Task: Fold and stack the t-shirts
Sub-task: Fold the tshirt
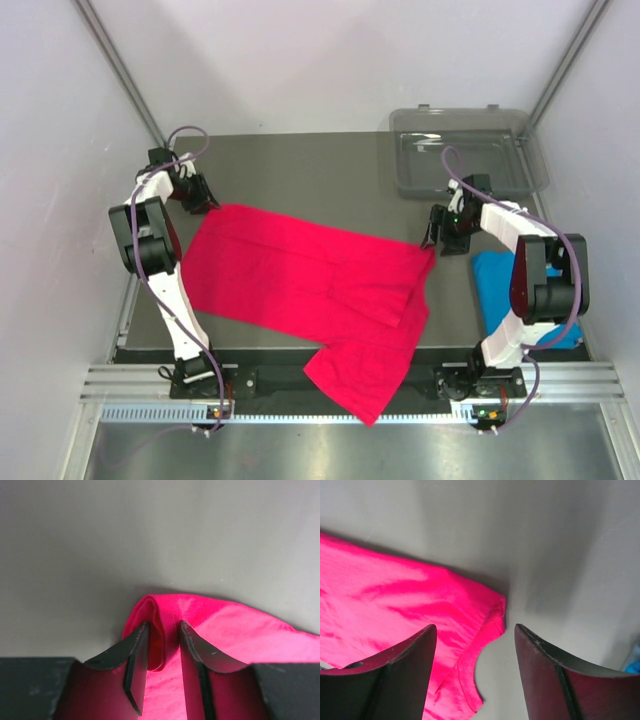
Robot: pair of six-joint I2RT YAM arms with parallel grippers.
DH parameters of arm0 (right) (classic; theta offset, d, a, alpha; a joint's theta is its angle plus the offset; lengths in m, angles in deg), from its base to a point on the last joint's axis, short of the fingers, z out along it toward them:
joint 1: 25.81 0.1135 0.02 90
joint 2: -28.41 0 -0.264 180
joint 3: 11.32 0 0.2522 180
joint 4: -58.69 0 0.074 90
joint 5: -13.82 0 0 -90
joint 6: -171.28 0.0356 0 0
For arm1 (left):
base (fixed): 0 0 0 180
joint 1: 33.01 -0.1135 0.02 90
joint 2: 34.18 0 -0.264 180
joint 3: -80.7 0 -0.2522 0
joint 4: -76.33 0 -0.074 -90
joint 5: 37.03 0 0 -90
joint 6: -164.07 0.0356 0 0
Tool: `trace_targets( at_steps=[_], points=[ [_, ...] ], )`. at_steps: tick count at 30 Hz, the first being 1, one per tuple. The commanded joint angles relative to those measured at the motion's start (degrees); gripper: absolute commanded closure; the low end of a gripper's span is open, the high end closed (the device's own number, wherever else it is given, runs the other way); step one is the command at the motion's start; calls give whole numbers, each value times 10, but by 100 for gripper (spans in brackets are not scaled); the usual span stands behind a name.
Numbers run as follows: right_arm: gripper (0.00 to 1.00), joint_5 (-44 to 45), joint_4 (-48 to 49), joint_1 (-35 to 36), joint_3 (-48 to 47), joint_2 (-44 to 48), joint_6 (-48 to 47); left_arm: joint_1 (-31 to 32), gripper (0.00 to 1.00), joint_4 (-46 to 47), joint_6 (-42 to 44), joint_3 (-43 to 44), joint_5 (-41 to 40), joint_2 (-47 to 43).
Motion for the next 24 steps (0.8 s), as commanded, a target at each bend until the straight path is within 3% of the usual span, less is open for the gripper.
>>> trace_targets(
  at_steps=[1,12,18,22,24],
  points=[
    [37,-5,3,-8,-25,-10,-12,-2,65,4,21,16,-37,11],
    [42,-26,26,-7,-37,-54,-11,-2,85,2,19,68,-35,47],
    [59,-27,43,-7,-36,-69,1,-3,100,13,12,68,-35,55],
    [81,-24,58,-8,-39,-73,17,-4,100,29,-3,66,-26,58],
    [88,-18,63,-8,-43,-75,24,-4,100,35,-16,66,-34,61]
  ],
)
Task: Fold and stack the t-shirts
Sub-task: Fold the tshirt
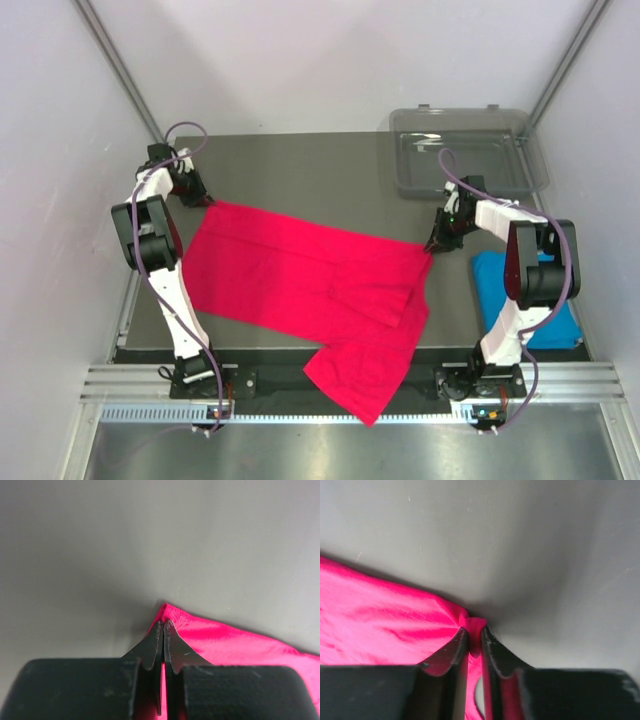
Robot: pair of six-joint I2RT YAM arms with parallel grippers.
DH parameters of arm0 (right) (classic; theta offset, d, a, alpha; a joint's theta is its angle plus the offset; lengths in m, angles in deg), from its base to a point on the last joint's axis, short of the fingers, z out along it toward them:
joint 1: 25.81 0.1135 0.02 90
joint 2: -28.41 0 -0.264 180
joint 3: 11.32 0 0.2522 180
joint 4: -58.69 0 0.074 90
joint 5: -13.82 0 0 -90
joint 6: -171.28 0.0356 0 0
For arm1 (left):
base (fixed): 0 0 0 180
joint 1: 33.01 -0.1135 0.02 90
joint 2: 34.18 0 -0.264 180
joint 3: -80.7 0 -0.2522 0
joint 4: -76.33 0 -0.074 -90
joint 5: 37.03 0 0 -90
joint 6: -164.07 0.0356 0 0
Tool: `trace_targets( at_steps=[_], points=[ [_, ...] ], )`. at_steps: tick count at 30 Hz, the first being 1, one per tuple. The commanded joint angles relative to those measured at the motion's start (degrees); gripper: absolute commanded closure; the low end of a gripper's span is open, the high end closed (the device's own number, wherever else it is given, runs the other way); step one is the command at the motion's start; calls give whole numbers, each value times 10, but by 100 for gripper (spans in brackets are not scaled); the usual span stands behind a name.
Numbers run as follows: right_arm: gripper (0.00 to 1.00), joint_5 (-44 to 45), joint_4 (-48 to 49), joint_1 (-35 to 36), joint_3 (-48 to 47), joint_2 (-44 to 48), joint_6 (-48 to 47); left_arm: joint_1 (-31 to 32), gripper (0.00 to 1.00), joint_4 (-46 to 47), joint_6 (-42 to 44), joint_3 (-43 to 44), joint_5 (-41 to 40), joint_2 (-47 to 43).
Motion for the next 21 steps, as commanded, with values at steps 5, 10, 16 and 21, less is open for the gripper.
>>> trace_targets(
  at_steps=[5,10,16,21],
  points=[
    [100,69,42,-4,-34,1,27,-8,100,52,-50,5,-40,29],
    [100,96,44,-4,-81,-22,25,-14,100,96,-105,17,-4,54],
    [100,104,35,0,-148,-64,27,-14,100,130,-163,38,23,80],
    [100,114,22,1,-184,-80,26,-14,100,107,-167,74,13,95]
  ],
)
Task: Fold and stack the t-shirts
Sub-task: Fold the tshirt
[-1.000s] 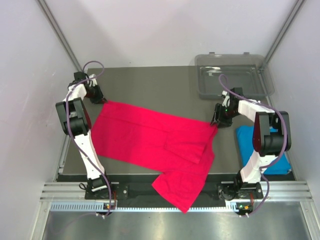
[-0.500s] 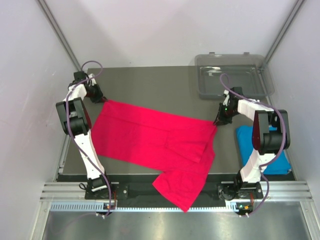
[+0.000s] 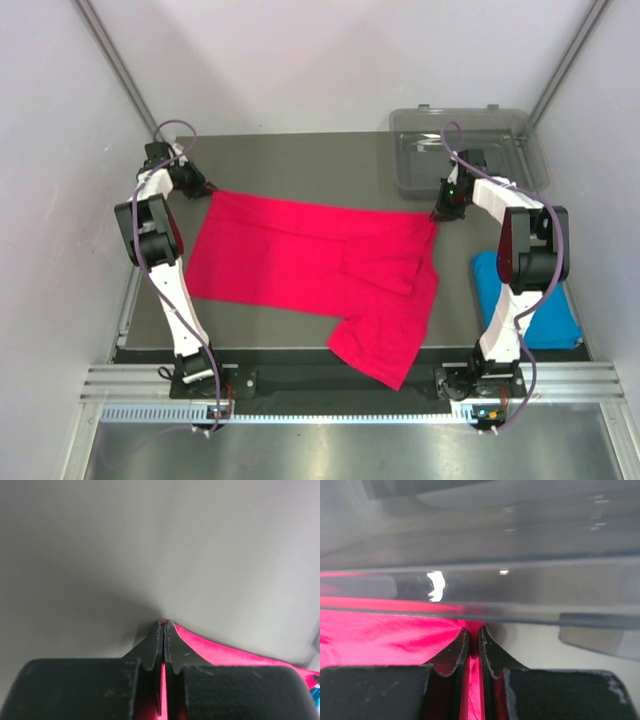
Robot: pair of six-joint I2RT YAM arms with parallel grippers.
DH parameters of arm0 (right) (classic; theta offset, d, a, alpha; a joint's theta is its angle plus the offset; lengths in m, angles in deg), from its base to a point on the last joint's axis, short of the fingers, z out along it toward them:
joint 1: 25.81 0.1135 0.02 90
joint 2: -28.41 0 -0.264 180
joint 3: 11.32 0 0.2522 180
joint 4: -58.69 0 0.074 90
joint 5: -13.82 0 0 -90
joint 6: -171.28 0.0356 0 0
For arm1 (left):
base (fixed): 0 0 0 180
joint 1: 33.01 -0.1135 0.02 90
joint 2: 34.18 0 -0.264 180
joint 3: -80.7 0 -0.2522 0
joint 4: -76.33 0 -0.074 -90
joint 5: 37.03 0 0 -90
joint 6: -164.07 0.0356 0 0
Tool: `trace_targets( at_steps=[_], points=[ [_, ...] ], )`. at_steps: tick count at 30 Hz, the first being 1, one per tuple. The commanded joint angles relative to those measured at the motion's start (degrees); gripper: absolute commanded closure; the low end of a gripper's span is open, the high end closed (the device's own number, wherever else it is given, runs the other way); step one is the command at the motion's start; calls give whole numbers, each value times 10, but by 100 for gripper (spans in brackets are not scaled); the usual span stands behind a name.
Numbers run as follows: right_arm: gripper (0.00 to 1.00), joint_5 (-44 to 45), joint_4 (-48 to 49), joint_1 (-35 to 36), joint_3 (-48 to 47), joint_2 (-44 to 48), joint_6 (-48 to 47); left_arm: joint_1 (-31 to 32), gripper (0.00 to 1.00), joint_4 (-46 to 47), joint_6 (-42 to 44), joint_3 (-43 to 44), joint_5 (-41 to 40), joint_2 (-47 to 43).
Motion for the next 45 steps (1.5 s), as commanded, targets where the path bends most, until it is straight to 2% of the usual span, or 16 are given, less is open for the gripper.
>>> trace_targets(
  at_steps=[1,3,4,6,11,13,18,20,24,29,32,36,39,42,45],
  points=[
    [99,33,3,0,-38,-9,-1,-2,98,10,0,27,-47,32],
    [92,43,-14,0,-51,-14,0,-2,88,-13,4,30,-68,29],
    [82,55,-24,0,-57,-15,0,-2,81,-26,8,30,-80,19],
    [70,73,-52,1,-67,-11,2,-2,78,-61,18,26,-118,4],
    [57,114,-81,1,-42,55,-1,4,74,-103,48,-6,-199,-73],
    [55,129,-93,4,-22,86,-8,6,74,-114,46,-31,-234,-111],
    [54,129,-106,39,31,158,-29,14,72,-122,16,-143,-250,-199],
    [53,119,-113,74,60,193,-32,13,72,-122,-2,-188,-245,-247],
    [53,119,-121,156,121,254,-28,8,69,-110,-22,-347,-263,-351],
    [53,73,-111,273,212,334,12,-60,68,-100,-50,-519,-201,-480],
    [53,63,-100,329,253,375,39,-102,69,-106,-57,-583,-180,-531],
    [52,64,-91,358,301,426,83,-146,69,-104,-57,-626,-161,-570],
    [47,63,-99,357,329,469,119,-173,68,-104,-41,-631,-144,-580],
    [40,58,-92,356,359,519,148,-192,68,-102,-40,-625,-156,-569],
    [28,58,-90,353,381,551,157,-201,67,-93,-44,-616,-152,-544]
  ],
)
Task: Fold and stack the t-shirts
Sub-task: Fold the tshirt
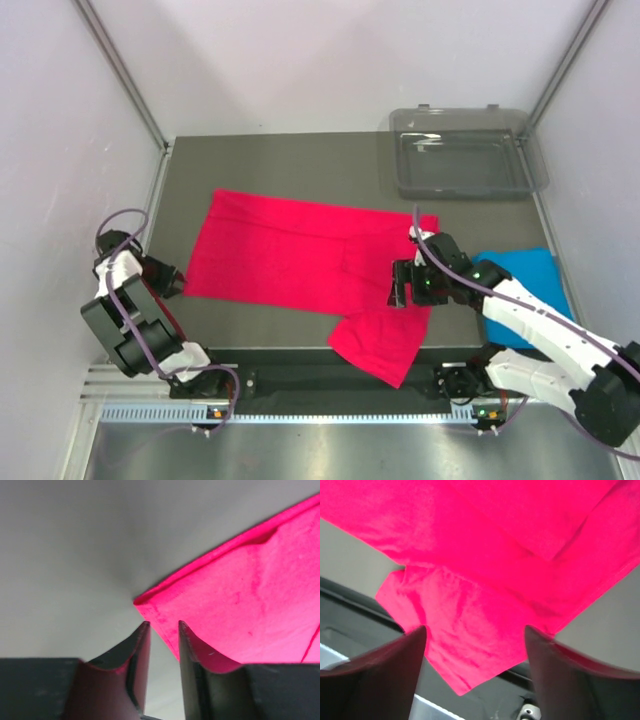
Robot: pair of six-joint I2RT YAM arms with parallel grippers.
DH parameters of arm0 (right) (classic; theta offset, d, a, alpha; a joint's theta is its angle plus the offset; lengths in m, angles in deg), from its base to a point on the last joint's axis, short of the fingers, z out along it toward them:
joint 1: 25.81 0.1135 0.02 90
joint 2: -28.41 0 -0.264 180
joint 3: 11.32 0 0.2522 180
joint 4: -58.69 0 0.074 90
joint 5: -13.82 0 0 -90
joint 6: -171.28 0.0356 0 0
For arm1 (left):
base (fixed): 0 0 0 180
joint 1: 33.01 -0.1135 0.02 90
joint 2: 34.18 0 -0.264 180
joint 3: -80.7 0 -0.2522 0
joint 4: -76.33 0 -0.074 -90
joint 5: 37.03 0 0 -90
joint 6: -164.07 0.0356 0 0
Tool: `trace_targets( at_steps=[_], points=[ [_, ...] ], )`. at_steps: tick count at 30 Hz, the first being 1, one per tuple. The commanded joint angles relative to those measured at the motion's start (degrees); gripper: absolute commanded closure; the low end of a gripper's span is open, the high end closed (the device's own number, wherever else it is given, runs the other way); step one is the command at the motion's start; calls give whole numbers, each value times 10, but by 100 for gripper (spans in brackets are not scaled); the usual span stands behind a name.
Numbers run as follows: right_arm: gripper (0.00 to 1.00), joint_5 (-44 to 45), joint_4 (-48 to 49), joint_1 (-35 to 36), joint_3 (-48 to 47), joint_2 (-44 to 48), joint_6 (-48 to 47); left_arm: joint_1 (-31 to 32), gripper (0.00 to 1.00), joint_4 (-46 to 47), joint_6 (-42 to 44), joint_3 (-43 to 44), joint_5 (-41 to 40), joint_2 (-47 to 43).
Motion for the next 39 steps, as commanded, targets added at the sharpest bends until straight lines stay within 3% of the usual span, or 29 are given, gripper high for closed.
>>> trace_targets(
  at_steps=[1,4,9,13,20,24,30,36,39],
  points=[
    [17,-2,17,-5,20,42,47,-8,65,22,5,16,14,22],
    [5,-48,54,-41,67,71,75,-8,64,47,7,13,22,38],
    [4,-92,71,-106,117,87,97,-8,65,53,18,8,14,67],
    [0,-82,81,-111,117,60,86,-7,65,55,26,5,-47,68],
    [0,-50,52,-112,82,55,81,-7,65,88,18,-17,-58,96],
    [0,-96,78,-121,94,74,79,-8,67,92,16,-28,-69,109],
    [0,-120,68,-122,72,37,48,-8,80,94,27,-38,-57,104],
    [0,-166,85,-122,65,-3,21,-8,66,77,12,-36,-80,64],
    [0,-167,101,-121,60,-18,18,-8,65,65,8,-31,-80,62]
  ],
)
